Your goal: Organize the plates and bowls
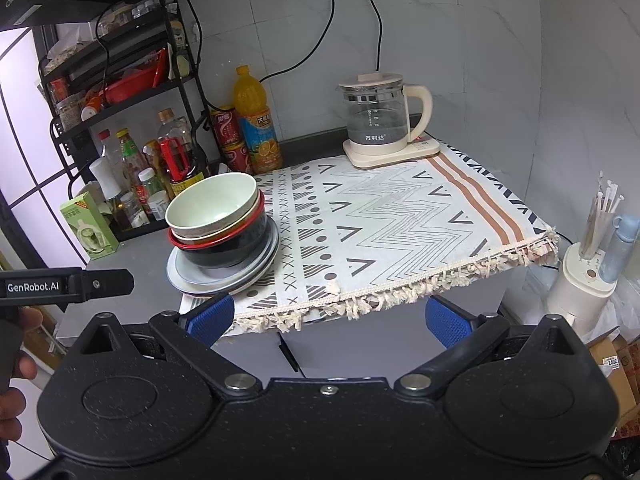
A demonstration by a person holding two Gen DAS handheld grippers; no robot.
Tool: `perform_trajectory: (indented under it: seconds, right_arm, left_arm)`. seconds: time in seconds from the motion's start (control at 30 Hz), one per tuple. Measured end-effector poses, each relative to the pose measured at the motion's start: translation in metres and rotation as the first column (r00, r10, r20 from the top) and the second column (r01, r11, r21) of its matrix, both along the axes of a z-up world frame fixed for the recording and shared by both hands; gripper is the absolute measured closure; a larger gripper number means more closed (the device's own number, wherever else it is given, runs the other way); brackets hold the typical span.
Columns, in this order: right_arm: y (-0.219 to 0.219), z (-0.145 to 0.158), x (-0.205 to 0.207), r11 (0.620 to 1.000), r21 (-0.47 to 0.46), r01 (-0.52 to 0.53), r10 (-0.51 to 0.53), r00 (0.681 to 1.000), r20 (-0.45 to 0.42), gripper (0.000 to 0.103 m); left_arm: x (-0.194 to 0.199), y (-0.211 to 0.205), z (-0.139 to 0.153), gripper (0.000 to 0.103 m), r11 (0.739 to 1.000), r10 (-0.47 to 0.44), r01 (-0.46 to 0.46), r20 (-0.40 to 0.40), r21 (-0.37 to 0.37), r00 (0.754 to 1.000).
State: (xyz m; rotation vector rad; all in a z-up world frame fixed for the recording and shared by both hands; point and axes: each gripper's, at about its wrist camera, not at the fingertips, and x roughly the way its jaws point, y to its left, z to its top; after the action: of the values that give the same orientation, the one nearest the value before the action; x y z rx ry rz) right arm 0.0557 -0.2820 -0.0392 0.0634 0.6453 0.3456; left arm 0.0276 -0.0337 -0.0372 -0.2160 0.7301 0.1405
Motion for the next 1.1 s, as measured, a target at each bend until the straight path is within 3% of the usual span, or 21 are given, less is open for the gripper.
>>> perform_trajectory:
  seconds: [1.1]
  right_arm:
    - [-0.009,-0.014,0.036,0.999,-0.026,0.028,-0.029,0.998,-0.055,0.000]
  left_arm:
    - [0.033,-0.007,-0.014,0.001,0.999,-0.031,0.032,-0.043,0.023,0.999]
